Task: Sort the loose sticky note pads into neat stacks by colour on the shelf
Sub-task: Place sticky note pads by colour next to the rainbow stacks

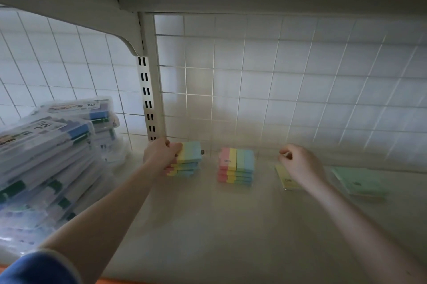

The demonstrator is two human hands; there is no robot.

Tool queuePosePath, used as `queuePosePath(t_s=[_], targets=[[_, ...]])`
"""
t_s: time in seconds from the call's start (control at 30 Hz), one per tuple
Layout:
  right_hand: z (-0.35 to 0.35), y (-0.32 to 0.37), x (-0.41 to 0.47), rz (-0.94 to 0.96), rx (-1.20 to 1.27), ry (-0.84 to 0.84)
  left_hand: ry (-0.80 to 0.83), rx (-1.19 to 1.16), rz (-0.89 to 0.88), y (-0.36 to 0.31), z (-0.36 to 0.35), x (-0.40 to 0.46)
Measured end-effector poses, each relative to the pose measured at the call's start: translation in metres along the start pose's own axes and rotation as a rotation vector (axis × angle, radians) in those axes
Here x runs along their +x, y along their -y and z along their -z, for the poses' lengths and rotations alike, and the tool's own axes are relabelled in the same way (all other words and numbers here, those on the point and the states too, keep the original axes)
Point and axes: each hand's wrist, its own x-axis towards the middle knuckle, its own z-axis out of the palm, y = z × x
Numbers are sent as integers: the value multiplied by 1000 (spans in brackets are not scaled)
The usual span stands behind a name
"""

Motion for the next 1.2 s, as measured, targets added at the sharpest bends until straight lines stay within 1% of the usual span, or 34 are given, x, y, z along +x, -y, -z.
queuePosePath(t_s=[0.13,0.33,0.4,0.57,0.73,0.93,1.1,1.2], targets=[[1,-5,-2,-8,-6,-16,43,2,-33,2,1,3],[3,-11,-8,-31,-34,-33,29,10,-35,4,0,7],[5,-14,-10,-35,-51,-51,-7,40,-52,5,-2,6],[14,-28,-17,-37,-126,-128,-164,126,-110,-2,-3,-3],[26,-51,-28,-20,-269,-172,-196,179,-258,-24,-9,-32],[61,-114,-36,-32,-336,-191,-222,243,-361,-70,-49,-86],[110,-199,-43,-10,-337,-198,-242,249,-402,-125,-115,-146],[142,-256,-49,-5,-359,-185,-220,234,-431,-160,-162,-185]])
